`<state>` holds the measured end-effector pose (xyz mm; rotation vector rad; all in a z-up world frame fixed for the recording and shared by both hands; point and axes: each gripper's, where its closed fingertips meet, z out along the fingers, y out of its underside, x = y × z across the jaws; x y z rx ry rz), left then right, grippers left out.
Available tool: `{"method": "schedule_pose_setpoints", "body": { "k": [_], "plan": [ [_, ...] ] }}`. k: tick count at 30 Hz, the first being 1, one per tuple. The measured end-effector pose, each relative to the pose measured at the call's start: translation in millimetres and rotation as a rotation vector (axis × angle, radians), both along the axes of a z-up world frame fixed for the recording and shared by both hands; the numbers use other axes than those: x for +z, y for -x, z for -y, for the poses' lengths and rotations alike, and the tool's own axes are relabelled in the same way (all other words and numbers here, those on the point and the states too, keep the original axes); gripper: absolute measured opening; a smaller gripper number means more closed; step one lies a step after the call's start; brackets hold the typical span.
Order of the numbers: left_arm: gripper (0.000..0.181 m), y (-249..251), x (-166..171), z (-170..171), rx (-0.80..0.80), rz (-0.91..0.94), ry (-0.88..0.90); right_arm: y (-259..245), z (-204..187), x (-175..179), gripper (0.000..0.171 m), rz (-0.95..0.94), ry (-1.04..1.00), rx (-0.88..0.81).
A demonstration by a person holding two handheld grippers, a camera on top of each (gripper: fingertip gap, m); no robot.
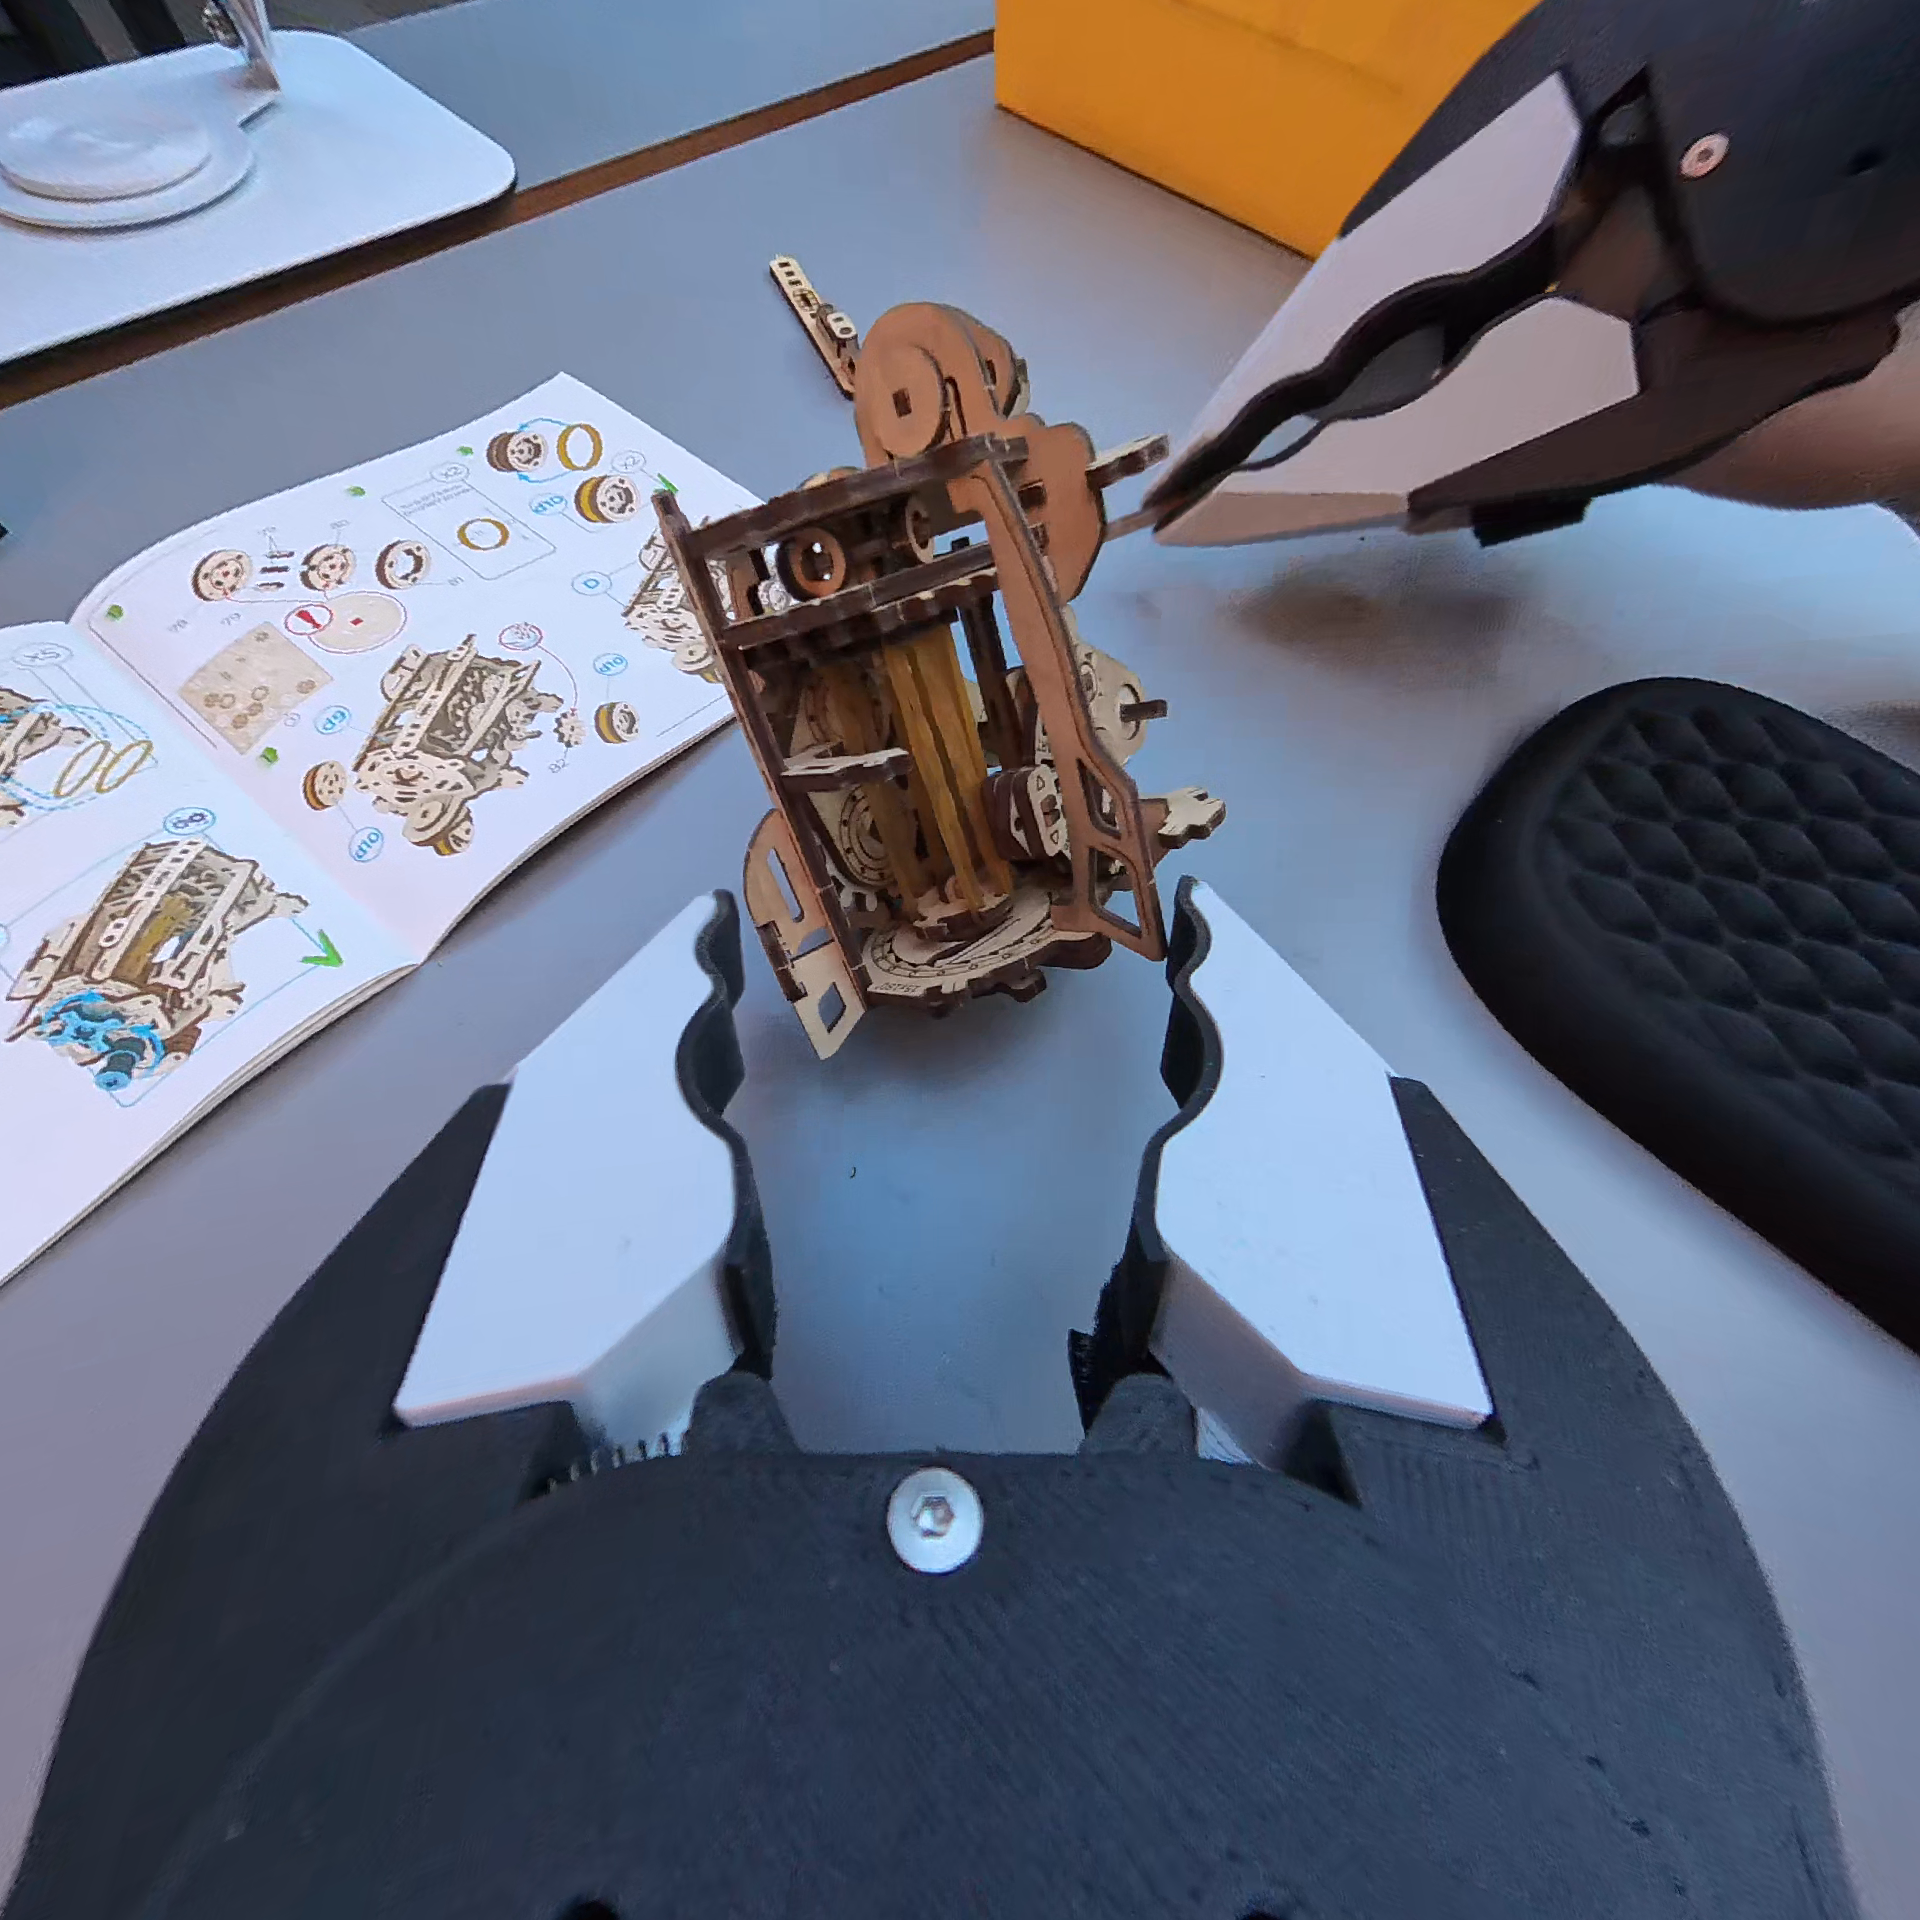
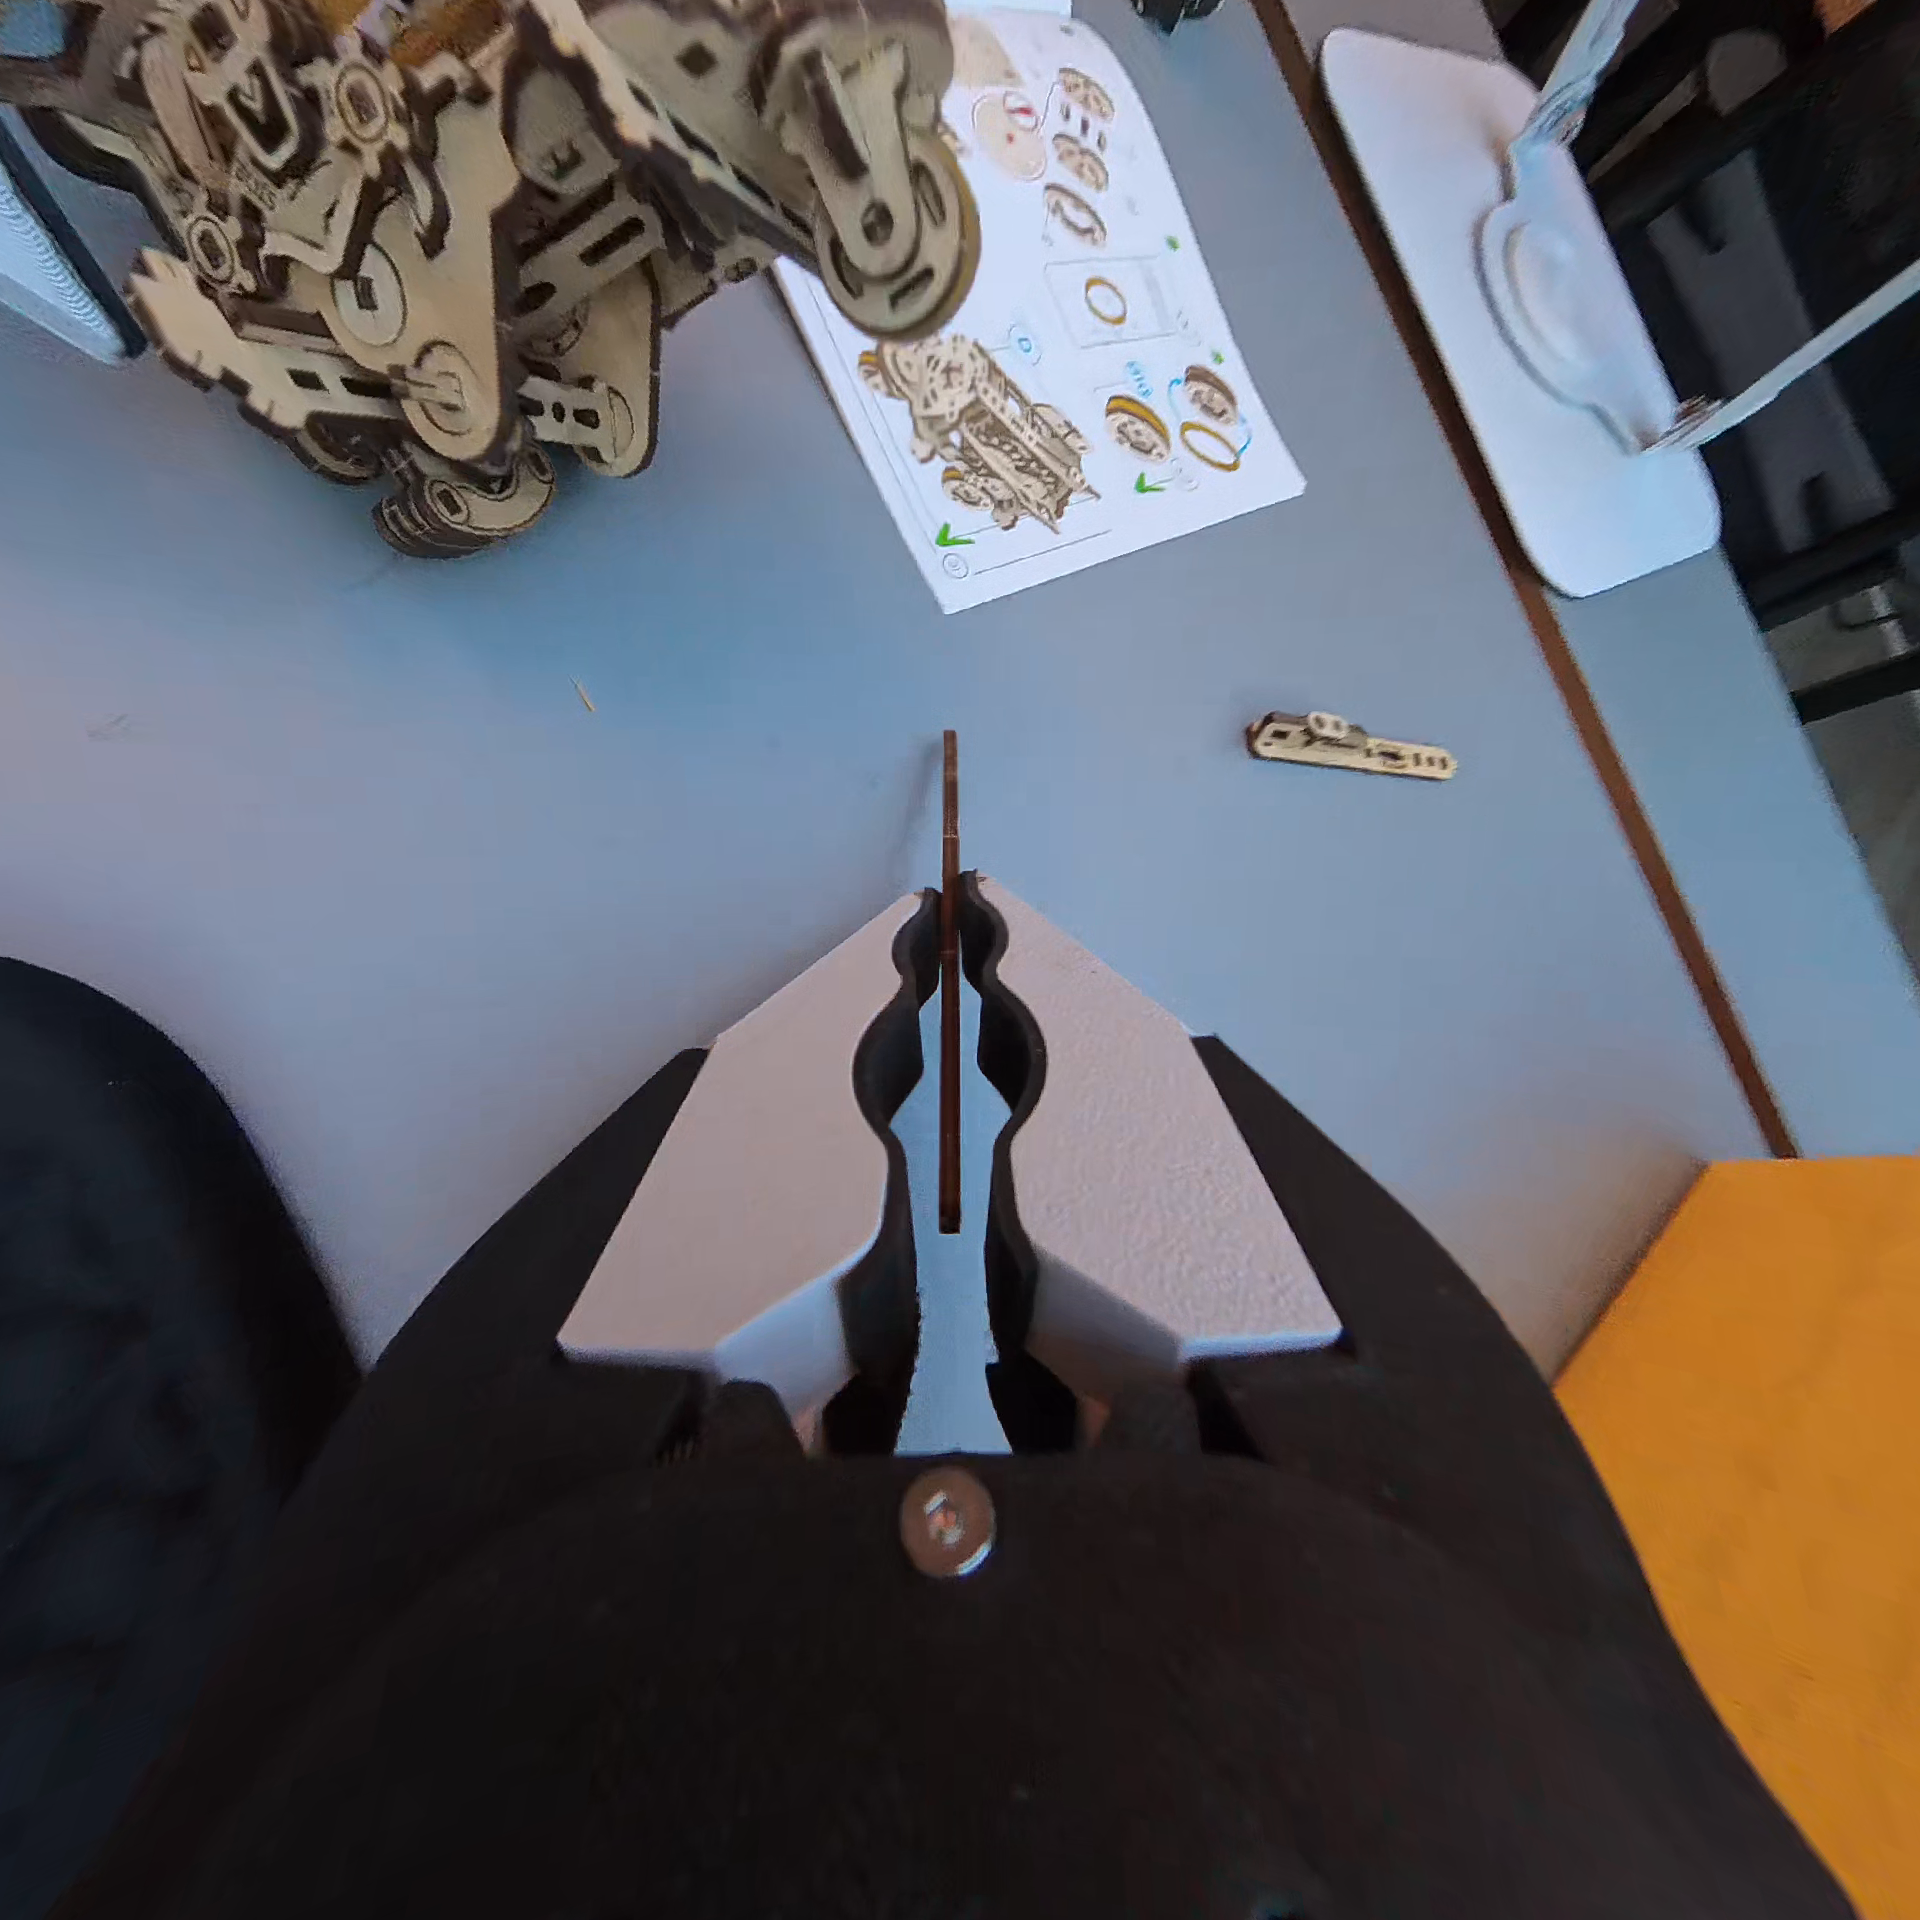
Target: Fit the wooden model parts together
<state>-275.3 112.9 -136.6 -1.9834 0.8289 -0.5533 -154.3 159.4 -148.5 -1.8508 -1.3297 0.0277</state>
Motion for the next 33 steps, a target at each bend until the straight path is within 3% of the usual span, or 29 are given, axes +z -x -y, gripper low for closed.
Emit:
{"method": "schedule_pose_setpoints", "body": {
  "k": [6,11,17,24,33],
  "plan": [
    [0.078,0,0,-1,-0.029,0.001,0.015,1,-1,-12,0.003,-0.1,0.089,-0.006],
    [0.078,11,2,6,-0.09,-0.068,0.034,-1,-4,-7,0.023,-0.095,0.041,-0.003],
    [0.077,34,24,21,-0.207,-0.125,0.08,44,33,23,0.049,-0.182,0.07,0.272],
    [0.077,61,24,32,-0.315,-0.244,0.119,115,59,53,0.049,-0.325,0.158,0.532],
    [0.078,79,21,39,-0.426,-0.268,0.119,157,63,57,0.047,-0.321,0.243,0.677]
  ]
}}
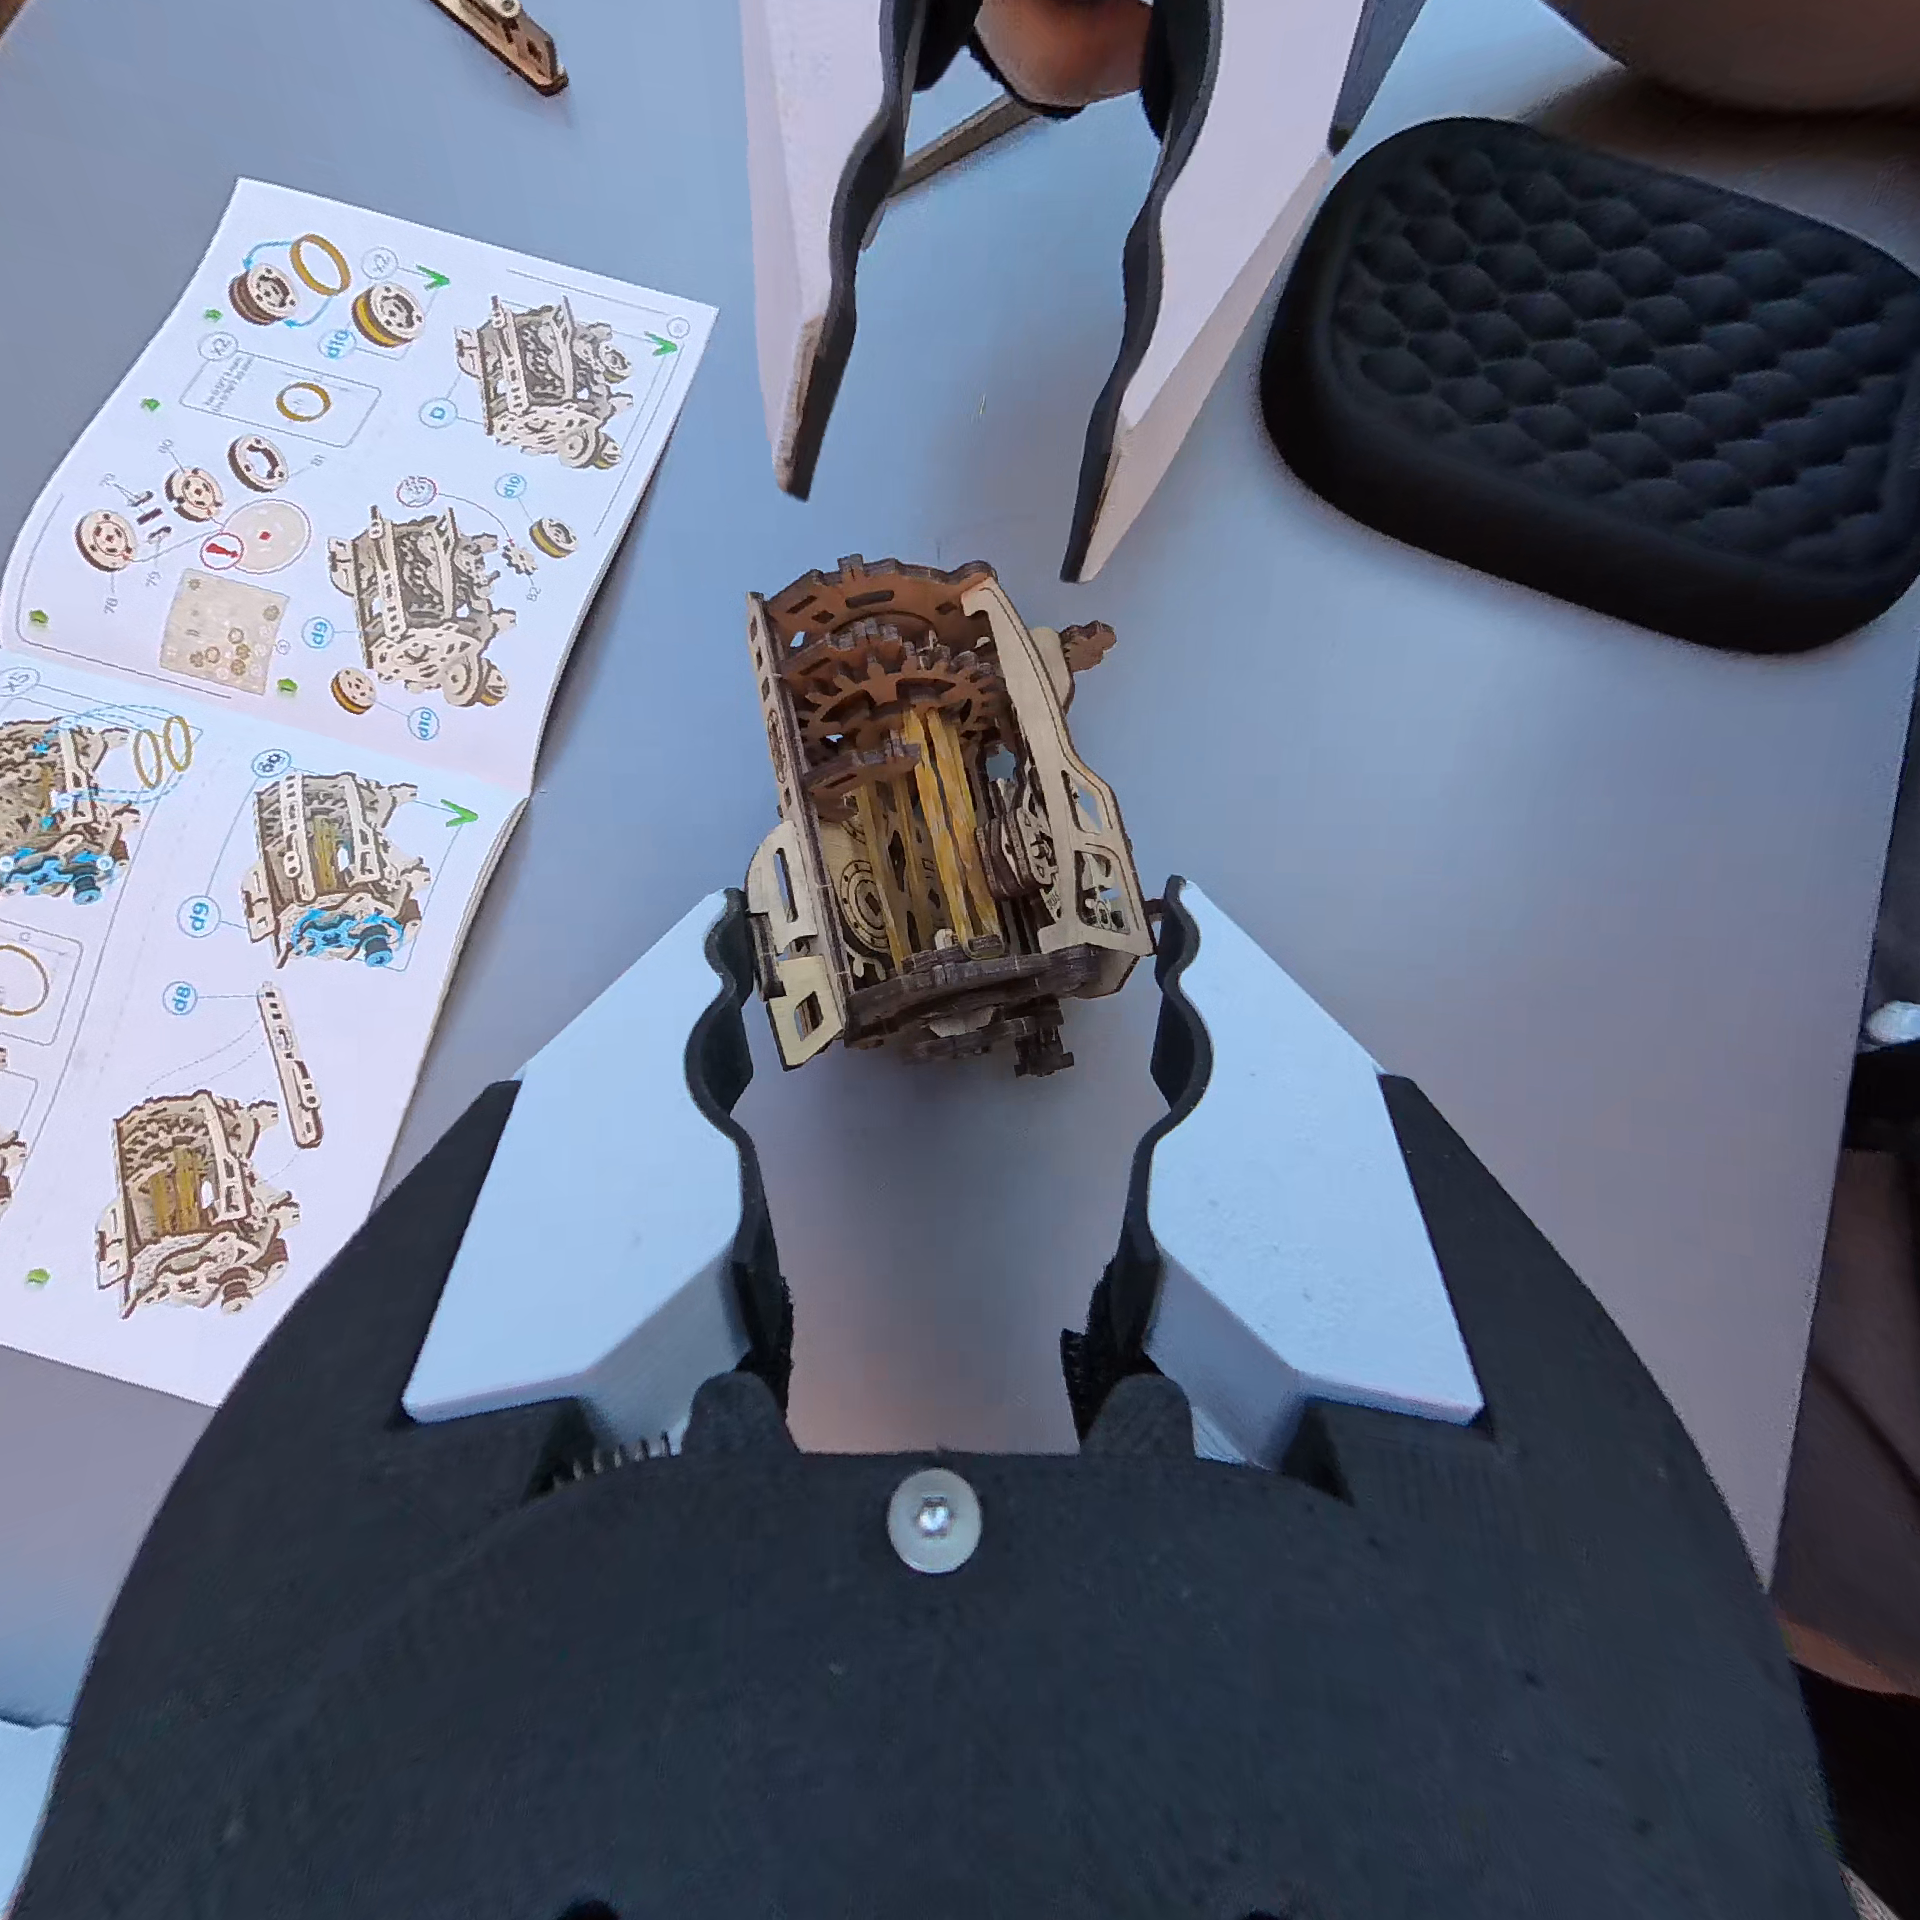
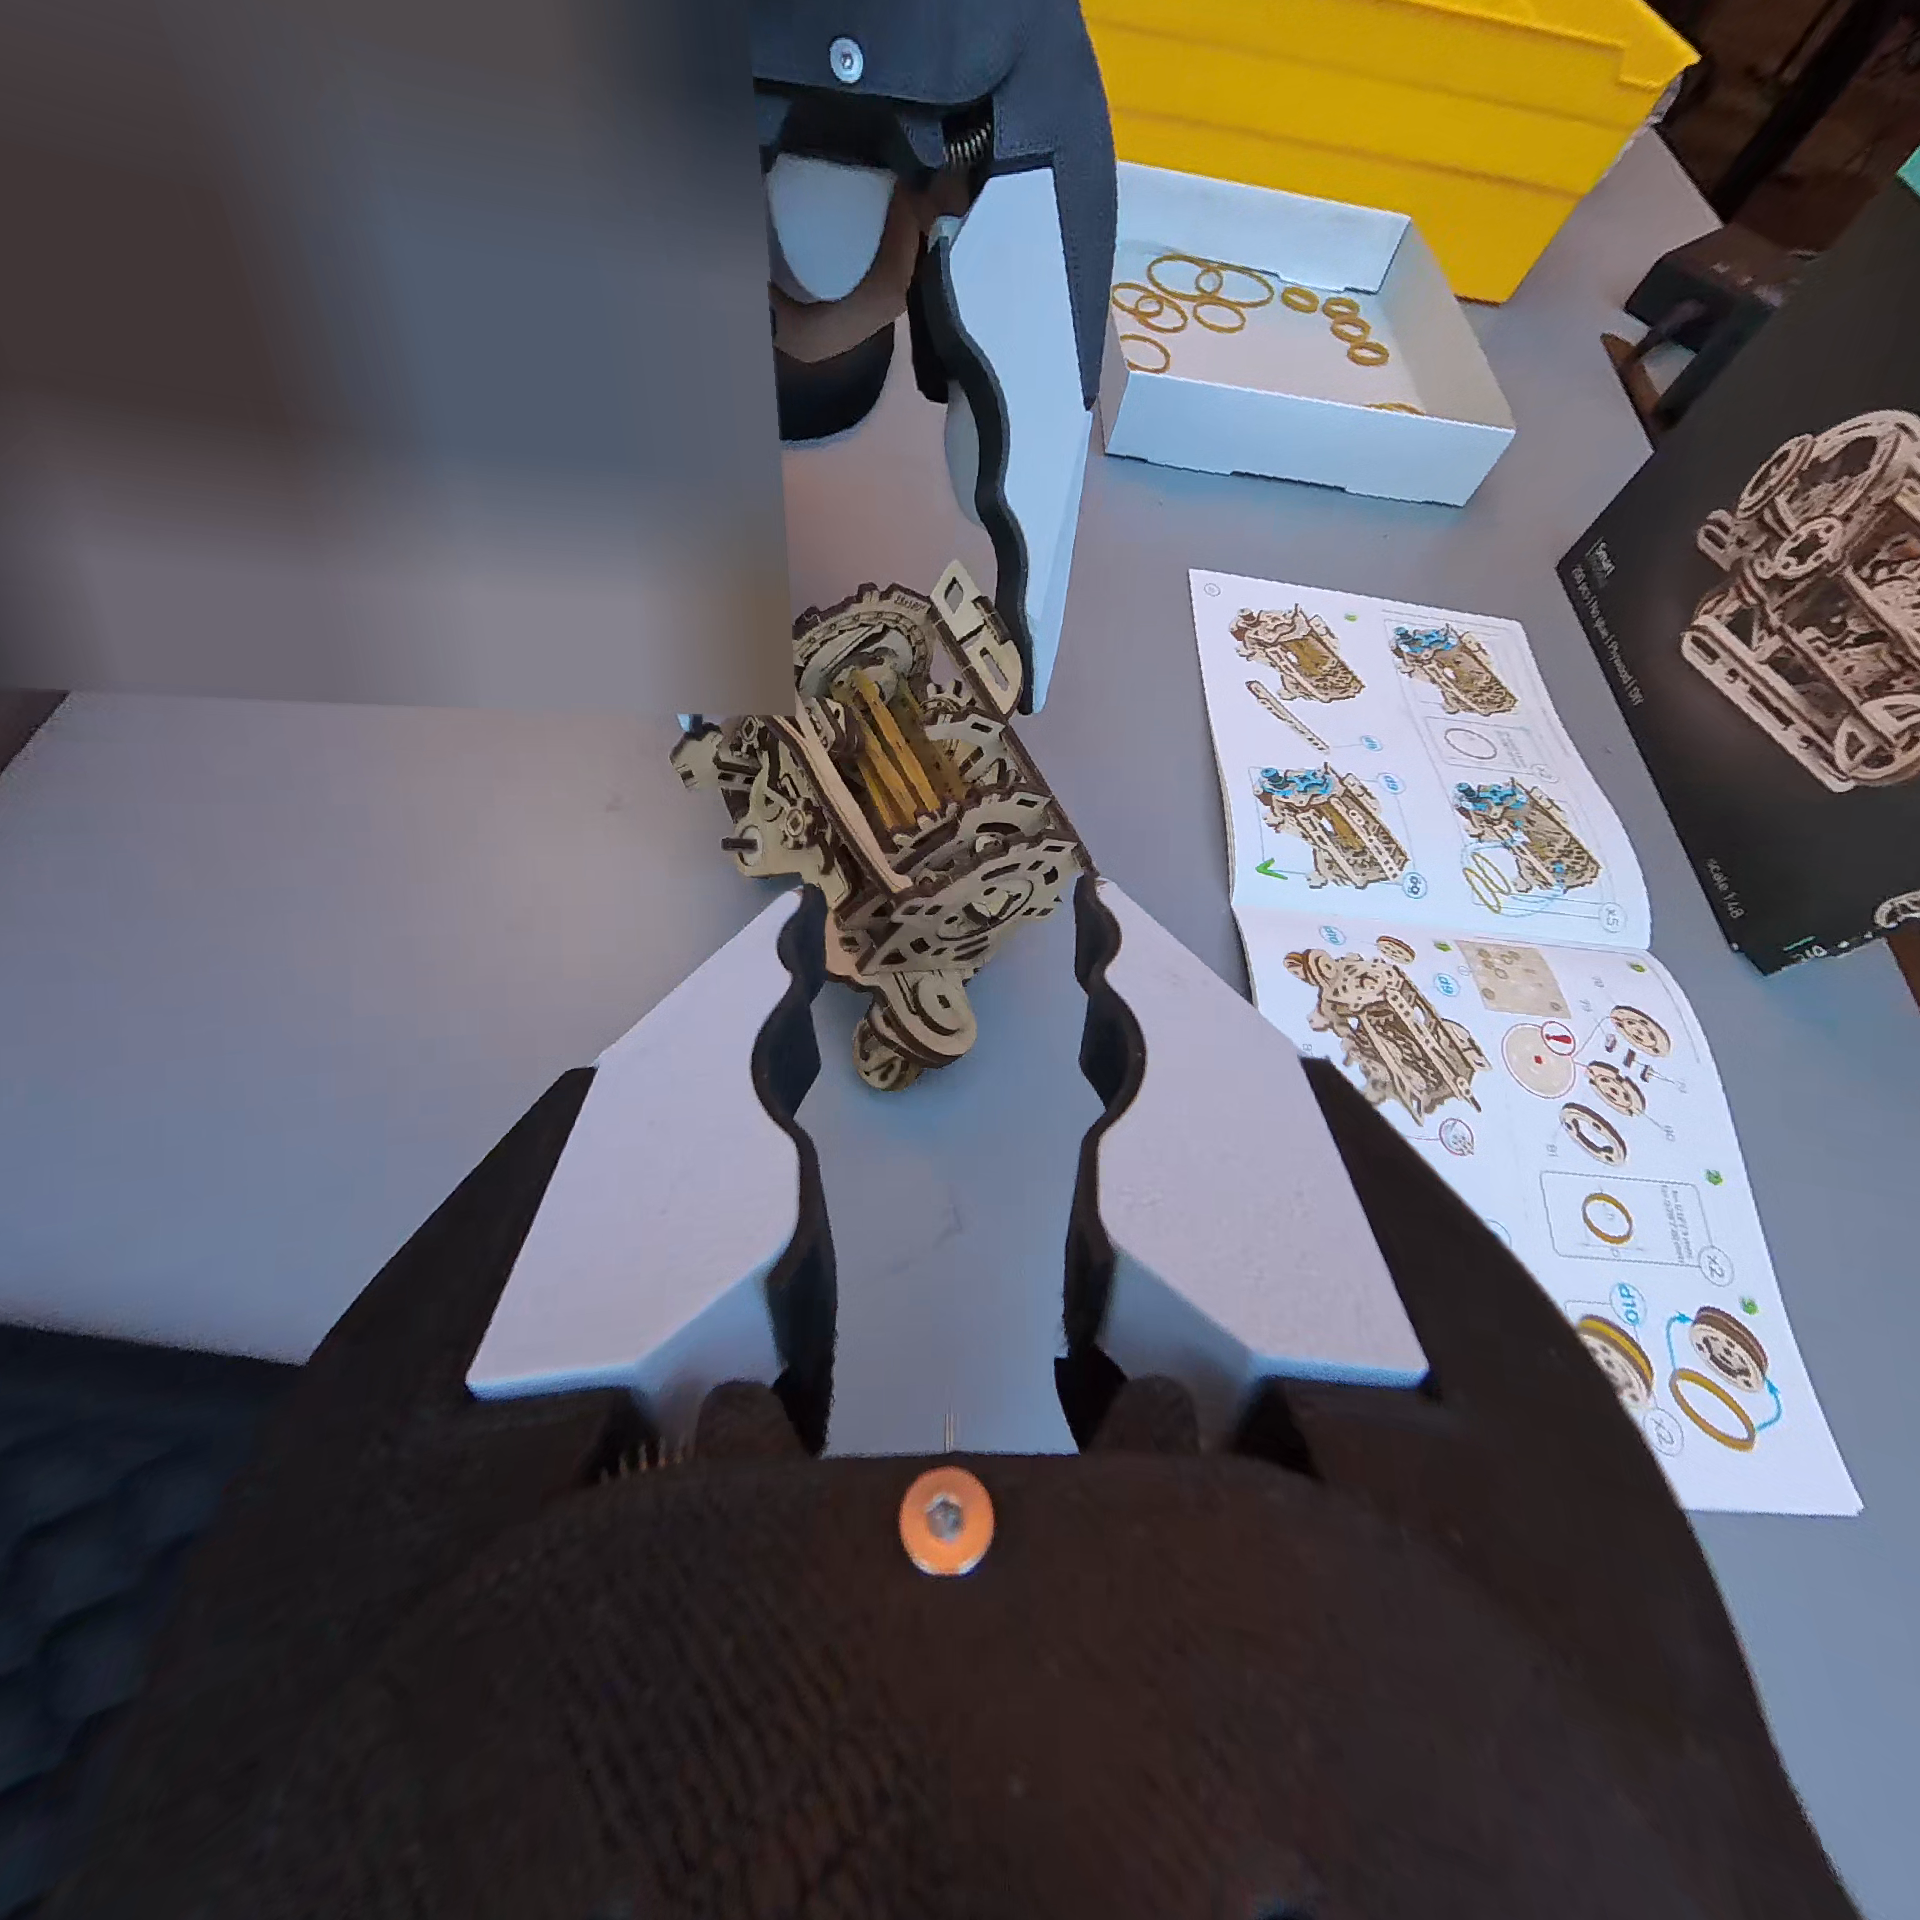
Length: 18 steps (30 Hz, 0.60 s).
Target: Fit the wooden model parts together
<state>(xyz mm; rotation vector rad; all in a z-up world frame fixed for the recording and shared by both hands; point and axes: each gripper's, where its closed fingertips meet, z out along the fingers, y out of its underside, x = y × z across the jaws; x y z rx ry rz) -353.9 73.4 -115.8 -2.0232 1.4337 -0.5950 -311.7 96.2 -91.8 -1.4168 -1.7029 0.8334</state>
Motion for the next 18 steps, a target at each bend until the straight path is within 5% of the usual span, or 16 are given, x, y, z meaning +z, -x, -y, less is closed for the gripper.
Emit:
{"method": "schedule_pose_setpoints", "body": {
  "k": [10,18],
  "plan": [
    [0.093,23,11,-7,0.195,0.267,0.018,4,11,-23,0.035,0.101,0.083,-0.014],
    [0.103,11,-3,0,0.104,0.269,-0.013,4,16,-9,0.035,0.071,0.08,-0.02]
  ]
}}
